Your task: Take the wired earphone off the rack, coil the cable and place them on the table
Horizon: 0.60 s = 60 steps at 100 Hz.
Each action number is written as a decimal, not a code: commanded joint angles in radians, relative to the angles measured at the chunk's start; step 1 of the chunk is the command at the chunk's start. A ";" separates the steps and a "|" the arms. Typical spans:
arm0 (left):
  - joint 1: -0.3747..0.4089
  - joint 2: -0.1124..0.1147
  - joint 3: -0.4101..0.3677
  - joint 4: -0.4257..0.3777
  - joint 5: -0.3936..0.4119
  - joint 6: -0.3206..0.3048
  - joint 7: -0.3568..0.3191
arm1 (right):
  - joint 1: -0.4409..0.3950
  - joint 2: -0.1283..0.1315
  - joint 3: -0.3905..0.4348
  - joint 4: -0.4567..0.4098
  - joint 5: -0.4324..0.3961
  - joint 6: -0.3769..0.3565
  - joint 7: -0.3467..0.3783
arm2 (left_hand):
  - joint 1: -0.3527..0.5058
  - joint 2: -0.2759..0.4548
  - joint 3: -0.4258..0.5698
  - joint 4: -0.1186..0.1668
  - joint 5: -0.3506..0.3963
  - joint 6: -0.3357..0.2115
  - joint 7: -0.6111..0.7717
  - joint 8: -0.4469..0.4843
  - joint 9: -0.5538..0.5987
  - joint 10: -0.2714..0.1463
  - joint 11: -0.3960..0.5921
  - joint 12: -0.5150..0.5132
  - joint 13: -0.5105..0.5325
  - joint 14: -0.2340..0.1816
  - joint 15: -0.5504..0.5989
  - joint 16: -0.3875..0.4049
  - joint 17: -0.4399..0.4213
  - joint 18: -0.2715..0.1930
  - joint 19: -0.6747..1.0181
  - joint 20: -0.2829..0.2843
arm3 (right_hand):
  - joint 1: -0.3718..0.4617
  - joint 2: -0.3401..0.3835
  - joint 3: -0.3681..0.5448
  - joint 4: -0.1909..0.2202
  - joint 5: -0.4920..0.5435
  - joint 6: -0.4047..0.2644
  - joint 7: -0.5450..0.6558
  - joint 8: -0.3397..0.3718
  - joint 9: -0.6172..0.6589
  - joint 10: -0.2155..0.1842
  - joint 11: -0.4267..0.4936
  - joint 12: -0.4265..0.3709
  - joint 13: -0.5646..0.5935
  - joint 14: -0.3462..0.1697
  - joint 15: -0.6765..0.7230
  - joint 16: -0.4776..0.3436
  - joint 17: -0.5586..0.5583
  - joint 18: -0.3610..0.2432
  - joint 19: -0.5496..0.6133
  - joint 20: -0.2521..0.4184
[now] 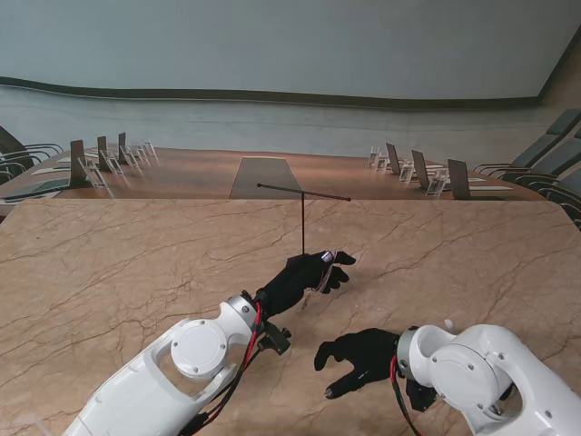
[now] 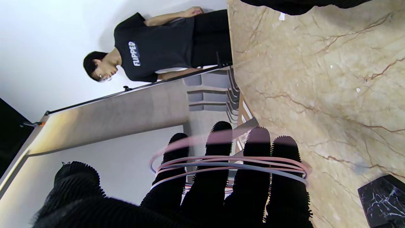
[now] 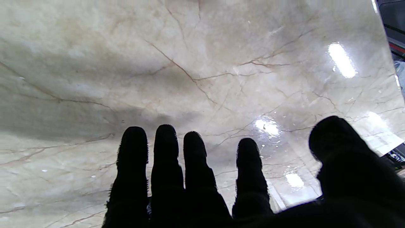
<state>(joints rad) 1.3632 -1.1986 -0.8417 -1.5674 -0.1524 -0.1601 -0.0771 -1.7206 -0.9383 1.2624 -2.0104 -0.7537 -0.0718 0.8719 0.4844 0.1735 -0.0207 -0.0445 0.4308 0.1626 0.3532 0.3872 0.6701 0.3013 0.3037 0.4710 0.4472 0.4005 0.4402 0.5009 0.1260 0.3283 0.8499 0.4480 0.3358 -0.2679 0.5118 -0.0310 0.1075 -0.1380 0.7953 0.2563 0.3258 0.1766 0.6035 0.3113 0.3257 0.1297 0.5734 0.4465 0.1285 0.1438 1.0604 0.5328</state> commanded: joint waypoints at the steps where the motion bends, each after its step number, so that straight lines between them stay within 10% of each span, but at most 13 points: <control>1: 0.005 -0.002 -0.002 -0.003 0.000 -0.006 -0.002 | -0.028 -0.003 0.019 -0.011 -0.016 0.010 0.000 | -0.008 0.020 -0.017 0.001 0.009 -0.053 -0.018 0.002 0.031 -0.022 -0.021 -0.007 0.020 -0.009 0.007 0.004 0.002 0.026 0.012 -0.004 | 0.010 0.050 -0.020 0.022 -0.003 -0.020 0.021 0.019 -0.020 -0.015 0.017 0.004 -0.017 -0.018 -0.008 -0.004 -0.010 -0.026 -0.010 0.017; 60: 0.022 0.000 -0.020 0.015 0.020 -0.020 0.011 | -0.222 -0.055 0.284 -0.077 -0.084 0.041 -0.199 | -0.011 0.019 -0.017 0.000 0.009 -0.081 -0.011 0.008 0.031 -0.021 -0.018 -0.002 0.019 -0.009 0.013 0.009 0.000 0.028 0.013 -0.003 | 0.042 0.044 0.004 0.025 0.036 -0.004 0.028 0.031 0.017 -0.002 0.032 0.010 0.008 -0.003 0.014 0.004 -0.001 -0.028 -0.014 0.019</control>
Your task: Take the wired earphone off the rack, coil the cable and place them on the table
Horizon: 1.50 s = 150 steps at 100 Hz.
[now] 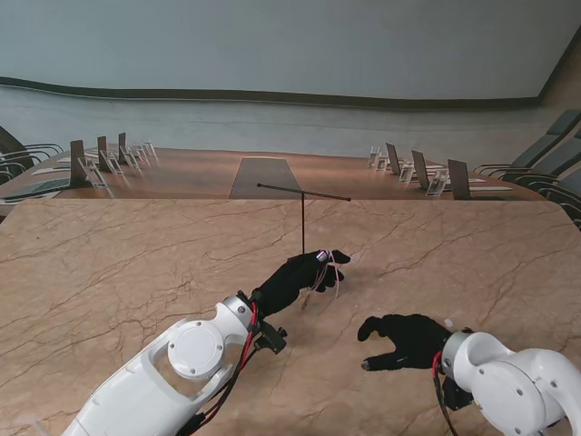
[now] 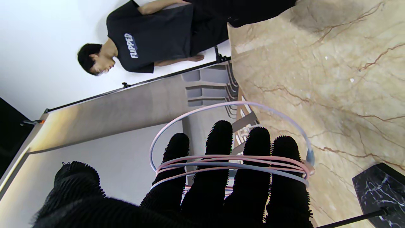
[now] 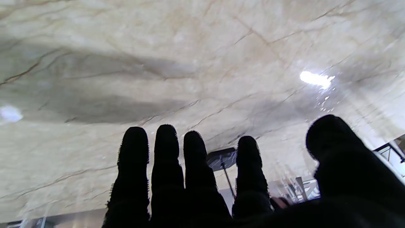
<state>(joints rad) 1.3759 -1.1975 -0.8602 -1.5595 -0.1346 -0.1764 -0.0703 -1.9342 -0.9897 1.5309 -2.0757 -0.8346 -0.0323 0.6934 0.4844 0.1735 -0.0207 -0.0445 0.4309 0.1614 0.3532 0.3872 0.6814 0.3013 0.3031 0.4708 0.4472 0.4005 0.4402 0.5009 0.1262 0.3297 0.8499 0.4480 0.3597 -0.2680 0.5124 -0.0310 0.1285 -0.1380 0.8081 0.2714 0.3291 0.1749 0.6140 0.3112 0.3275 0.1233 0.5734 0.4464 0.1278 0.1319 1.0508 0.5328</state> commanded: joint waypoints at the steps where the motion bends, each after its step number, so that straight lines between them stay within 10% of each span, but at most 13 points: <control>1: 0.009 -0.002 -0.001 0.008 0.003 -0.005 0.005 | -0.010 -0.004 0.019 -0.012 -0.002 0.002 -0.025 | -0.011 0.019 -0.017 0.000 0.010 -0.081 -0.010 0.008 0.020 -0.022 -0.017 -0.002 0.019 -0.008 0.013 0.009 0.000 0.027 0.013 -0.003 | 0.019 0.043 0.004 0.025 0.017 -0.003 0.015 0.017 0.016 0.001 0.022 0.010 0.007 0.005 0.016 0.004 0.001 -0.016 -0.004 0.019; 92: 0.004 -0.005 0.008 0.042 0.027 -0.034 0.021 | 0.105 -0.044 -0.043 0.116 0.314 0.045 -0.275 | -0.020 0.006 -0.021 -0.004 0.038 -0.309 -0.016 0.042 -0.033 -0.011 -0.040 -0.019 -0.010 -0.040 -0.025 -0.007 -0.018 0.006 -0.020 -0.020 | -0.012 0.079 -0.112 0.000 -0.040 -0.229 -0.207 -0.026 0.241 0.094 0.204 0.091 0.192 0.177 0.373 0.150 0.116 0.066 0.269 0.108; 150: 0.003 -0.002 0.007 0.038 0.026 -0.037 0.011 | 0.201 -0.054 -0.157 0.196 0.451 0.065 -0.307 | -0.020 0.012 -0.020 -0.004 0.038 -0.330 -0.027 0.045 -0.029 -0.019 -0.053 -0.038 -0.010 -0.046 -0.034 -0.012 -0.021 -0.003 -0.036 -0.028 | 0.007 0.081 -0.135 0.001 -0.032 -0.263 -0.270 -0.053 0.273 0.123 0.252 0.108 0.229 0.218 0.440 0.163 0.140 0.092 0.352 0.131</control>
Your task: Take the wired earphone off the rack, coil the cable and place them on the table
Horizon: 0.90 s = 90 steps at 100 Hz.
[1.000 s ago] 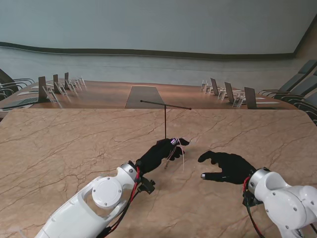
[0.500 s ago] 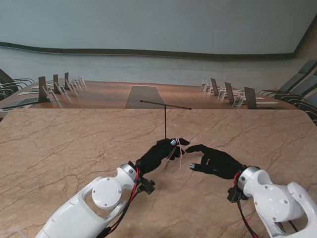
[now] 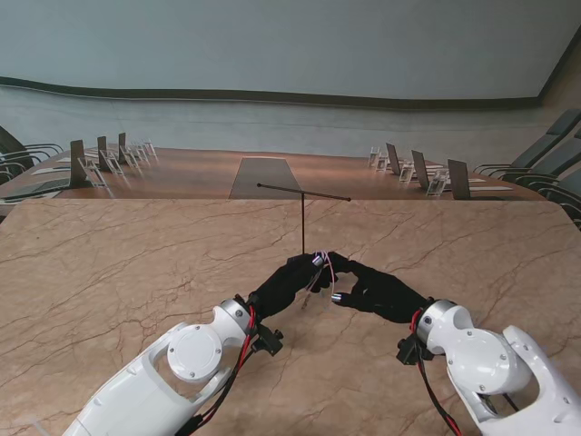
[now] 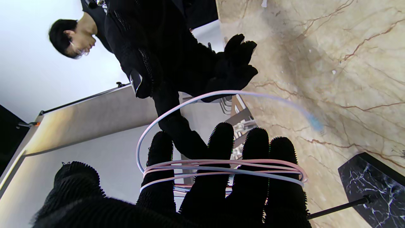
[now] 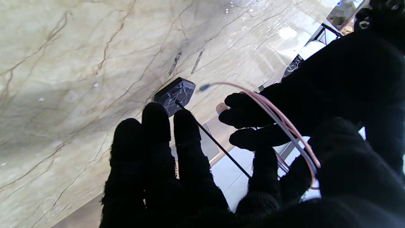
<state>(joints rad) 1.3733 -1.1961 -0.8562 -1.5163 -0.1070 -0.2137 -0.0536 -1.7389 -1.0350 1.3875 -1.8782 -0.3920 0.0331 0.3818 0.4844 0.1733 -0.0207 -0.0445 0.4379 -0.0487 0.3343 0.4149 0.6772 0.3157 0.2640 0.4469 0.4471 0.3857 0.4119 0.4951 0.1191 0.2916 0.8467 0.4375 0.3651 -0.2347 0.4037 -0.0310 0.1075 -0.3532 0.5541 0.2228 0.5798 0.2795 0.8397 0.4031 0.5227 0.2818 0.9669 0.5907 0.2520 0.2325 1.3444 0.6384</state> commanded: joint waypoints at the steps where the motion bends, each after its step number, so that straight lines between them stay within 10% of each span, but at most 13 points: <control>1: 0.006 -0.003 0.002 -0.005 -0.002 0.001 -0.006 | 0.007 -0.009 -0.015 -0.001 0.011 -0.001 0.005 | -0.019 0.012 -0.020 -0.004 0.031 -0.119 -0.008 0.018 -0.026 -0.032 -0.015 -0.014 -0.011 -0.032 -0.006 -0.006 -0.014 0.036 -0.033 -0.018 | 0.001 0.048 -0.026 0.001 -0.011 -0.048 -0.016 -0.004 0.023 0.018 0.028 0.016 0.035 0.060 0.047 0.019 0.017 -0.009 0.059 0.026; 90: 0.019 -0.004 -0.003 -0.013 0.001 0.004 0.006 | 0.032 -0.037 -0.087 0.060 0.174 -0.056 -0.088 | -0.002 0.009 -0.020 -0.005 0.028 -0.136 -0.004 0.018 -0.028 -0.034 -0.006 -0.018 -0.012 -0.036 -0.005 -0.006 -0.016 0.031 -0.038 -0.021 | 0.036 0.029 -0.030 0.001 -0.008 -0.084 0.047 -0.002 0.076 0.052 0.102 0.041 0.108 0.114 0.148 0.044 0.081 0.030 0.178 0.060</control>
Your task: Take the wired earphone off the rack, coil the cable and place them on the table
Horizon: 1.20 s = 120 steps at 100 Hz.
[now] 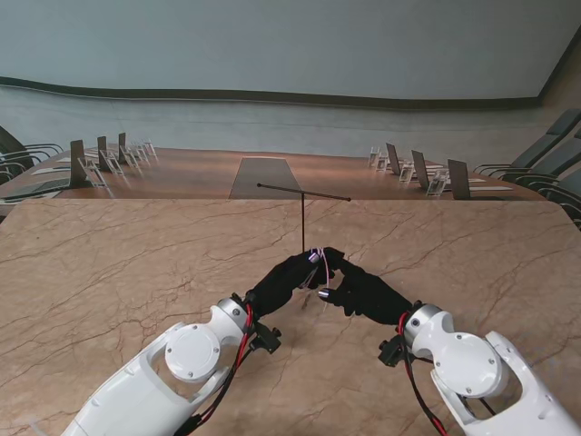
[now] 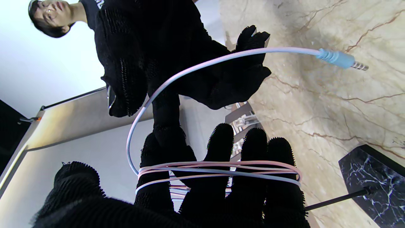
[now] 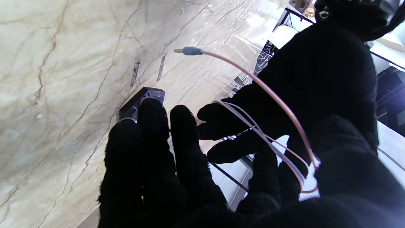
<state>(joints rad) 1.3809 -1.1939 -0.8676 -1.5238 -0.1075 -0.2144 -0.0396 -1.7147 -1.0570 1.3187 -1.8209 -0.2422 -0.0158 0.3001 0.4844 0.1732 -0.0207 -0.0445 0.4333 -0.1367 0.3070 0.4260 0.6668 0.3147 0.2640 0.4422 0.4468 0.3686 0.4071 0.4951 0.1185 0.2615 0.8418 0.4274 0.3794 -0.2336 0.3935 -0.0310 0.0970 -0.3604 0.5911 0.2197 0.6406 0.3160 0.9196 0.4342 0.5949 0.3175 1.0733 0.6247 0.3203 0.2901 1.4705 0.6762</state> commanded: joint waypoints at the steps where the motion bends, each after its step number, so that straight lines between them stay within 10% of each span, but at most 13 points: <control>1: 0.011 -0.006 0.008 -0.005 0.002 0.005 -0.008 | 0.009 -0.016 -0.020 0.004 0.028 -0.008 -0.007 | -0.003 0.010 -0.021 -0.005 0.031 -0.048 0.023 0.007 -0.019 -0.033 -0.006 -0.013 -0.013 -0.018 -0.001 -0.006 -0.017 0.061 -0.034 -0.011 | 0.022 0.027 -0.019 0.001 0.003 -0.077 0.011 0.001 0.016 0.016 0.023 0.010 0.036 0.078 0.042 0.010 0.014 -0.027 0.052 0.023; 43: 0.005 -0.009 0.021 -0.005 0.001 0.027 -0.010 | 0.058 -0.031 -0.086 0.050 0.121 -0.035 -0.037 | -0.004 0.008 -0.020 -0.005 0.031 -0.037 0.020 0.003 -0.036 -0.037 -0.019 -0.021 -0.040 -0.038 -0.027 -0.017 -0.049 0.038 -0.072 -0.029 | 0.107 0.016 -0.017 -0.002 0.053 -0.063 0.267 0.183 0.065 0.023 0.134 0.050 0.114 0.098 0.166 0.049 0.108 0.000 0.113 0.092; 50: 0.005 -0.008 0.021 -0.005 0.004 0.031 -0.010 | 0.063 -0.035 -0.096 0.058 0.129 -0.049 -0.055 | -0.004 0.009 -0.020 -0.005 0.033 -0.037 0.020 0.002 -0.037 -0.036 -0.022 -0.021 -0.048 -0.046 -0.035 -0.020 -0.061 0.035 -0.084 -0.035 | 0.135 0.009 -0.019 -0.003 0.102 -0.059 0.289 0.288 0.098 0.027 0.198 0.070 0.172 0.104 0.232 0.067 0.178 0.010 0.150 0.135; 68: 0.007 -0.011 0.020 -0.004 0.014 0.033 0.003 | 0.069 -0.043 -0.111 0.067 0.149 -0.086 -0.083 | 0.000 0.006 -0.020 -0.006 0.041 -0.035 0.021 0.002 -0.036 -0.060 -0.019 -0.014 -0.055 -0.053 -0.044 -0.019 -0.076 0.035 -0.095 -0.040 | 0.160 -0.043 0.018 -0.040 0.135 -0.046 0.472 0.263 0.204 0.025 0.334 0.153 0.363 0.085 0.390 0.101 0.404 0.006 0.293 0.172; 94: 0.006 -0.012 0.025 -0.005 0.017 0.037 0.007 | 0.080 -0.052 -0.139 0.080 0.167 -0.088 -0.113 | 0.000 0.006 -0.021 -0.006 0.029 -0.030 0.017 -0.001 -0.075 -0.070 -0.029 -0.011 -0.095 -0.087 -0.080 -0.025 -0.118 0.009 -0.138 -0.059 | 0.161 -0.117 0.162 -0.066 0.167 0.022 0.458 0.211 0.316 -0.009 0.383 0.220 0.513 0.035 0.507 0.080 0.605 -0.029 0.437 0.056; 120: 0.005 -0.010 0.028 -0.008 0.015 0.044 -0.003 | 0.112 -0.070 -0.175 0.106 0.209 -0.062 -0.156 | -0.003 0.008 -0.020 -0.006 0.021 -0.015 0.013 -0.005 -0.111 -0.084 -0.047 -0.019 -0.131 -0.123 -0.129 -0.041 -0.145 -0.017 -0.203 -0.073 | 0.224 -0.174 0.236 -0.093 0.181 0.169 0.714 0.201 0.404 -0.052 0.438 0.251 0.655 -0.029 0.586 0.030 0.793 -0.077 0.567 -0.100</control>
<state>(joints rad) 1.3738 -1.1903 -0.8623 -1.5208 -0.0982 -0.1749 -0.0165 -1.6151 -1.1012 1.1626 -1.6910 -0.0362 -0.0873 0.1405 0.4845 0.1731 -0.0207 -0.0445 0.3087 -0.1072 0.2417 0.4391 0.5814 0.2871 0.2410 0.4299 0.3334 0.2917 0.2825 0.4656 0.0056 0.1820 0.7052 0.3680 0.5794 -0.3520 0.6031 -0.0981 0.2206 -0.1993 1.1284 0.4102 1.0114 0.2597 1.3037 0.6632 1.1814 0.2161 1.5186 0.6562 1.0112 0.3806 1.8330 0.6771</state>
